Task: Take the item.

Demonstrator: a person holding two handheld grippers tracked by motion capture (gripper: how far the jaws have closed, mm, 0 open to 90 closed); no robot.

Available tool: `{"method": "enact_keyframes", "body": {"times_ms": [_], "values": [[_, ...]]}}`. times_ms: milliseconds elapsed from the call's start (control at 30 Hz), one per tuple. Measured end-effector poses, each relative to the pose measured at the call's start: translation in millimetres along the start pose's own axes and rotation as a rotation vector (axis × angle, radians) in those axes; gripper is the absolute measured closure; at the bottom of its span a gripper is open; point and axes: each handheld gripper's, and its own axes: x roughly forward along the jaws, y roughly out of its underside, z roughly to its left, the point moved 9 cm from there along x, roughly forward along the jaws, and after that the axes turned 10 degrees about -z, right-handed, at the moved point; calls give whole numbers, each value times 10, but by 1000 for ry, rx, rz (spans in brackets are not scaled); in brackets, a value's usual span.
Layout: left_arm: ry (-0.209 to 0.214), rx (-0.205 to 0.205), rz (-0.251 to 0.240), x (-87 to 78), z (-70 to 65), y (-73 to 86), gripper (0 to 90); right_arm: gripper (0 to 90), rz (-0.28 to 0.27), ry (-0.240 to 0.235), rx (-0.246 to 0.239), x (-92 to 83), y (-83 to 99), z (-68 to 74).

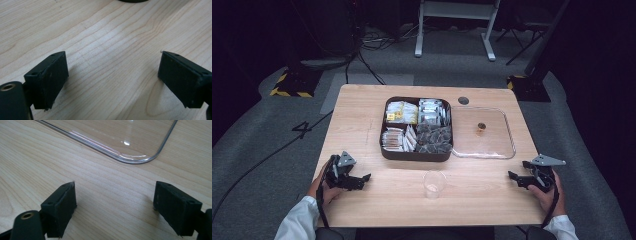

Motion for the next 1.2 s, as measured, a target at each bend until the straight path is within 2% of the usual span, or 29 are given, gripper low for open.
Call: {"method": "enact_keyframes", "body": {"times_ms": [33, 200, 267, 300, 333, 367, 433, 533, 667, 700, 800, 933, 1200], "values": [[5, 17, 0, 4, 11, -6, 97, 187, 0, 0, 0, 0, 0, 0], [13, 48, 1, 1, 9, -17, 97, 187, 1, 0, 0, 0, 0, -1], [18, 65, 20, -13, 18, -19, 101, 187, 1, 0, 1, 0, 0, -2], [19, 68, 21, -17, 20, -28, 115, 187, 1, 0, 1, 0, 1, -2], [24, 69, 22, -25, 21, -41, 189, 184, 1, 1, 1, 0, 1, -2], [31, 75, 23, -29, 21, -50, 189, 184, 1, 1, 1, 0, 1, -2], [61, 86, 13, -44, -7, -91, 182, 183, 1, 3, -1, 0, 0, -1], [76, 97, -3, -72, -24, -207, 188, 182, 2, 2, 3, 1, 1, -4], [59, 109, -22, -96, 9, -365, 203, 183, 2, 2, 2, 1, 0, -3], [63, 100, -27, -99, 12, -404, 209, 183, 2, 2, 2, 1, 1, -3], [40, 118, -37, -110, 58, -502, 218, 183, 2, 2, 2, 1, 1, -4], [27, 112, -60, -135, 95, -602, 218, 183, 2, 2, 2, 1, 1, -4], [26, 112, -94, -171, 138, -790, 218, 183, 2, 2, 3, 1, 1, -4]]}}
